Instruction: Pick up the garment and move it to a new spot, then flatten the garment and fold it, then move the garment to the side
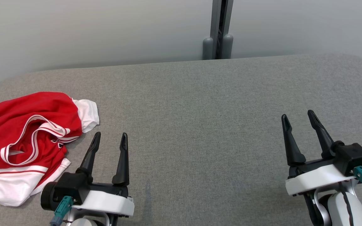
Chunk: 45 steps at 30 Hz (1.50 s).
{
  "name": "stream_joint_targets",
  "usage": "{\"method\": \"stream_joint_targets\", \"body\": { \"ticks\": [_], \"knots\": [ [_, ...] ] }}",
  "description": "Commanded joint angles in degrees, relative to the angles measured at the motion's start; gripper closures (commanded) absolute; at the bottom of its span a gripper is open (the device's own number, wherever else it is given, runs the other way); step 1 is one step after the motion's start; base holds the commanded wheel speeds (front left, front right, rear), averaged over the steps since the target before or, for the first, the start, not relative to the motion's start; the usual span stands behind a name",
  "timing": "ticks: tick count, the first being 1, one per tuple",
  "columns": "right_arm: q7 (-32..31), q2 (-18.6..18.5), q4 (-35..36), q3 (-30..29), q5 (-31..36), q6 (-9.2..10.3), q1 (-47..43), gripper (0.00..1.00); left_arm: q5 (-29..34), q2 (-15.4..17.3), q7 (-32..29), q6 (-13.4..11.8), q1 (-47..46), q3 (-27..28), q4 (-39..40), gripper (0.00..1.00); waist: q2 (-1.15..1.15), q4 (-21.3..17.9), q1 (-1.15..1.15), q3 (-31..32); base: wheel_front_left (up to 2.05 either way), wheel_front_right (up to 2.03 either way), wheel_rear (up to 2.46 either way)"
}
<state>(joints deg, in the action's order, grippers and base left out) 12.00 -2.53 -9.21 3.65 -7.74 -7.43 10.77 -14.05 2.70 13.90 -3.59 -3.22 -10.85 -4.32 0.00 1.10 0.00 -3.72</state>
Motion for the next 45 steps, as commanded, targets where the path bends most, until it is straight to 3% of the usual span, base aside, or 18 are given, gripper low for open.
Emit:
{"method": "stream_joint_targets", "body": {
  "ticks": [1, 18, 28, 45],
  "knots": [
    [0.7, -0.4, 0.0, 0.2, 1.0, -0.09, 0.6, 0.0, 1.2, 0.3, 0.3, 0.0, 0.2, 0.3, 0.0, 0.0, 0.0, 0.0, 0.0, -0.1, 0.0, 0.0, 0.0],
    [3.4, -0.6, -0.5, 2.8, 6.7, -0.06, 1.2, 0.0, 4.6, 0.3, 1.3, -0.5, 1.2, 1.2, 0.0, 0.0, 0.0, 0.1, 0.0, -0.8, 0.0, 0.0, 0.0],
    [3.3, -0.5, -3.0, 3.9, -2.6, -0.05, 1.1, 0.0, -1.4, 0.3, 1.3, 1.2, 1.3, 1.6, -1.9, 0.0, 0.0, 0.0, 0.0, -0.6, 0.0, 0.0, 0.0],
    [3.3, -0.5, -5.3, 4.1, -3.7, -0.05, 1.4, 0.0, -2.6, 0.3, 1.3, 2.1, 0.8, 1.3, -3.6, 0.0, 0.0, 0.0, 0.0, -0.3, 0.0, 0.0, 0.0]
  ]
}}
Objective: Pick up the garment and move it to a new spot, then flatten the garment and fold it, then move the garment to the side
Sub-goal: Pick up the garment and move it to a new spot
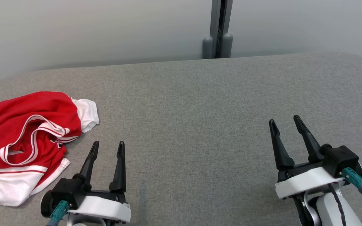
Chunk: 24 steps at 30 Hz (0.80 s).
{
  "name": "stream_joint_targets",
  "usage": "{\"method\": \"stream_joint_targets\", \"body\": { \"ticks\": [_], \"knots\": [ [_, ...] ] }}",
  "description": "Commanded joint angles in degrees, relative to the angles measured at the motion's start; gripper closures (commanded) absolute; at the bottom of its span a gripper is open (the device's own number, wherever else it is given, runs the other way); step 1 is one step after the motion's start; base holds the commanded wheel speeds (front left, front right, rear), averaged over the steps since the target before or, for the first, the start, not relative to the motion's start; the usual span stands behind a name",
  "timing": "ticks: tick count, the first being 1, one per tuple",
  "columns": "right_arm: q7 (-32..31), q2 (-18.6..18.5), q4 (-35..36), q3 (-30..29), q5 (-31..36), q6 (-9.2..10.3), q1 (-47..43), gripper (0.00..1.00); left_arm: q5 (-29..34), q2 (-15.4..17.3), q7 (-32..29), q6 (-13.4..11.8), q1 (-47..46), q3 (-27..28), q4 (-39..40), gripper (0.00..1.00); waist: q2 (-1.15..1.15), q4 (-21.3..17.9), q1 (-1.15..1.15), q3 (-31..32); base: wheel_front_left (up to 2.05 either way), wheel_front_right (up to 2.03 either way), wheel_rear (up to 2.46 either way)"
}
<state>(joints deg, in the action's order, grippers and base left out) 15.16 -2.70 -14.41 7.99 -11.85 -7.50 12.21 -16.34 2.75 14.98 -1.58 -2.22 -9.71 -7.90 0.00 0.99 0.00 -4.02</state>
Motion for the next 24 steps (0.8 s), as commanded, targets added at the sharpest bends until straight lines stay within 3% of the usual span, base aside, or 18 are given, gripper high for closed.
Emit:
{"method": "stream_joint_targets", "body": {
  "ticks": [1, 9, 24],
  "knots": [
    [0.1, -0.4, 0.0, -0.3, 0.4, 0.02, -0.1, 0.0, -0.2, 0.2, 0.2, 0.1, -0.3, 0.0, -0.2, 0.0, 0.0, 0.3, 0.0, 0.0, 0.0, 0.0, 0.0],
    [0.1, -0.4, 0.3, -0.6, 0.9, 0.02, -0.6, 0.0, -0.4, 0.3, 0.2, -0.2, -0.9, 0.0, 0.0, 0.0, 0.0, 3.2, 0.0, -0.1, 0.0, 0.0, 0.0],
    [0.1, -0.4, -0.6, 2.0, 0.8, 0.02, -2.2, 0.0, 0.4, 0.3, 0.2, -0.2, 2.1, 2.2, -0.1, 0.0, 0.0, 16.3, 0.0, 2.6, 0.0, 0.0, 0.0]
  ]
}}
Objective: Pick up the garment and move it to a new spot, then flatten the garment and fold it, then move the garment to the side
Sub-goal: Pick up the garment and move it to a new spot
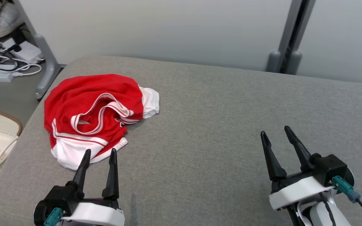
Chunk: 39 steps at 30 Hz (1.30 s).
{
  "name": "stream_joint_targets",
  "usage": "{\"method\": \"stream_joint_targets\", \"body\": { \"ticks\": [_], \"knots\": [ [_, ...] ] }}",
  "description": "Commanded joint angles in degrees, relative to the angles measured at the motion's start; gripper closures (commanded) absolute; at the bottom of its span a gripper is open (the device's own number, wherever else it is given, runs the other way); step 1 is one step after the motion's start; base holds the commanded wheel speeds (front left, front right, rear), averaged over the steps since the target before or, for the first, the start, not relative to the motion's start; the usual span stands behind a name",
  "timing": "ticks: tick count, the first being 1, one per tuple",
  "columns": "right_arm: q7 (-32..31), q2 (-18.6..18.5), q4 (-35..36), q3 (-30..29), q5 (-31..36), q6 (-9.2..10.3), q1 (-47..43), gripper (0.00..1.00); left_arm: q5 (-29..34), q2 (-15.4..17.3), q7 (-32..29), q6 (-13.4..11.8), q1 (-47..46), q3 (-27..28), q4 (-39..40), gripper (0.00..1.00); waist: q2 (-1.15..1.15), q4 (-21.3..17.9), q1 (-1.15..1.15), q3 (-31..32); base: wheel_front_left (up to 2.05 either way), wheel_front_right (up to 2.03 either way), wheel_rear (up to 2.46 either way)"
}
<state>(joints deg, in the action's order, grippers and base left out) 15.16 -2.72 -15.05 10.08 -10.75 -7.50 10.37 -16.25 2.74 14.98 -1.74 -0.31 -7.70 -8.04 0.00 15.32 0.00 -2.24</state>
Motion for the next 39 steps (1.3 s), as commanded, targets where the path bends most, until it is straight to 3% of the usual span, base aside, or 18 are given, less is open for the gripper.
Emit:
{"method": "stream_joint_targets", "body": {
  "ticks": [1, 16, 30, 39],
  "knots": [
    [0.1, -0.3, 0.0, 0.4, -0.5, 0.01, -0.4, 0.0, 0.5, 0.2, 0.2, -0.3, 0.4, 0.5, 0.1, 0.0, 0.0, 2.8, 0.0, 1.0, 0.0, 0.0, 0.0],
    [0.1, -0.3, -0.2, 1.8, -2.3, 0.01, -2.0, 0.0, 2.0, 0.3, 0.2, 0.2, 2.3, 0.5, 0.0, 0.0, 0.0, 11.7, 0.0, 3.0, 0.0, 0.0, 0.0],
    [0.1, -0.3, -1.3, 3.7, -2.7, 0.02, 0.8, 0.0, 1.3, 0.2, 0.2, -0.9, 3.3, 2.5, 2.1, 0.0, 0.0, 12.9, 0.0, 2.1, 0.0, 0.0, 0.0],
    [0.1, -0.4, -0.6, 1.9, -2.0, 0.02, -0.4, 0.0, 1.0, 0.2, 0.2, -0.2, 1.9, 2.7, 2.4, 0.0, 0.0, 12.6, 0.0, 1.4, 0.0, 0.0, 0.0]
  ]
}}
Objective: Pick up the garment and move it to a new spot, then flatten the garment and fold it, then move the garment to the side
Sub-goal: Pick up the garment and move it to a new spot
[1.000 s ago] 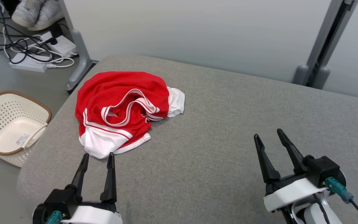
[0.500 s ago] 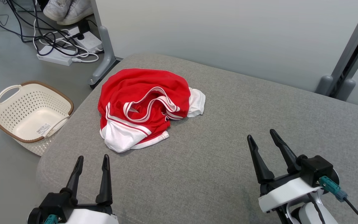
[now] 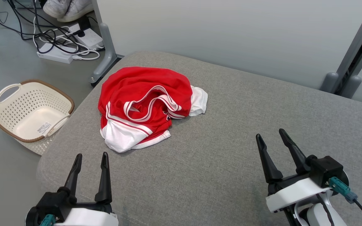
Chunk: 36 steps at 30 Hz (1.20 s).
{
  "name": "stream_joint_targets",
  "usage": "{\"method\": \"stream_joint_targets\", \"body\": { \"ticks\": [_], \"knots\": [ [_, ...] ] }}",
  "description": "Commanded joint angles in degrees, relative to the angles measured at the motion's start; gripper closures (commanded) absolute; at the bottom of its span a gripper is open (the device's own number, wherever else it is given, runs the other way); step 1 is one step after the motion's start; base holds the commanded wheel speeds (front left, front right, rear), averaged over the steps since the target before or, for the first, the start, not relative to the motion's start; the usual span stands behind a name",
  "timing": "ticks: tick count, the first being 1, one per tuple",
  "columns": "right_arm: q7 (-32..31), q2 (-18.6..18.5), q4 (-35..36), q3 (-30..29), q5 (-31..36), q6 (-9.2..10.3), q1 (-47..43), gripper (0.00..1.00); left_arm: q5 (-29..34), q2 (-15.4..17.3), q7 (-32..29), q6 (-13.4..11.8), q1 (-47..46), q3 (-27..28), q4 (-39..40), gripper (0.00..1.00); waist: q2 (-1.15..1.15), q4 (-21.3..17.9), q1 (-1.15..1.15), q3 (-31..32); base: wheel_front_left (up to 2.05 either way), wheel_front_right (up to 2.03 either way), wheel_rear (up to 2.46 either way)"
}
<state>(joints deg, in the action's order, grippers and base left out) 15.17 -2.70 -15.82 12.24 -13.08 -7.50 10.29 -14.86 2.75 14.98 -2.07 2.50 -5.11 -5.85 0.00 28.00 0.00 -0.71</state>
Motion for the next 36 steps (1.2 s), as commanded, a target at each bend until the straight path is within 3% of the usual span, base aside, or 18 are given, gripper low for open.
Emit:
{"method": "stream_joint_targets", "body": {
  "ticks": [1, 9, 14, 18, 20, 21, 26, 36],
  "knots": [
    [0.1, -0.4, 0.4, -0.6, 0.6, 0.02, -0.4, 0.0, -0.4, 0.2, 0.2, 0.3, -1.1, 0.2, 0.1, 0.0, 0.0, 0.0, 0.0, -0.4, 0.0, 0.0, 0.0],
    [0.1, -0.4, 2.0, -1.5, 4.9, 0.01, 2.5, 0.0, -1.0, 0.2, 0.2, 1.4, -6.0, 2.3, -0.9, 0.0, 0.0, -2.7, 0.0, -7.9, 0.0, 0.0, 0.0],
    [0.1, -0.4, 3.2, -1.9, 8.1, 0.02, 5.4, 0.0, 0.1, 0.4, 0.2, 4.5, -13.1, 5.8, -3.8, 0.0, 0.0, -4.5, 0.0, -13.6, 0.0, 0.0, 0.0],
    [0.1, -0.5, 4.0, -1.7, 9.5, 0.02, 7.4, 0.0, 0.7, 3.3, 0.2, 6.8, -20.7, 8.1, -9.5, 0.0, 0.0, -6.2, 0.0, -17.3, 0.0, 0.0, 0.0],
    [0.1, -0.6, 4.3, -1.5, 10.1, 0.02, 8.3, 0.0, -3.1, 3.2, 0.2, 7.7, -25.1, 10.3, -13.0, 0.0, 0.0, -7.1, 0.0, -18.7, 0.0, 0.0, 0.0],
    [0.1, -0.6, 4.4, -1.4, 10.2, 0.02, 8.7, 0.0, -3.0, 4.8, 0.2, 8.1, -27.3, 10.6, -14.8, 0.0, 0.0, -7.7, 0.0, -19.4, 0.0, 0.0, 0.0],
    [0.1, -0.7, 4.4, -1.9, 11.1, 0.02, 9.4, 0.0, -5.4, 9.6, -5.5, 9.2, -36.6, 8.5, -24.2, 0.0, 0.0, -9.4, 0.0, -21.5, 0.0, 0.0, 0.0],
    [0.1, -0.5, 3.6, -1.5, 11.0, 0.02, 10.2, 0.0, -8.3, 15.0, -16.2, 9.5, -44.6, 1.8, -35.6, 0.0, 0.0, -11.7, 0.0, -23.4, 0.0, 0.0, 0.0]
  ]
}}
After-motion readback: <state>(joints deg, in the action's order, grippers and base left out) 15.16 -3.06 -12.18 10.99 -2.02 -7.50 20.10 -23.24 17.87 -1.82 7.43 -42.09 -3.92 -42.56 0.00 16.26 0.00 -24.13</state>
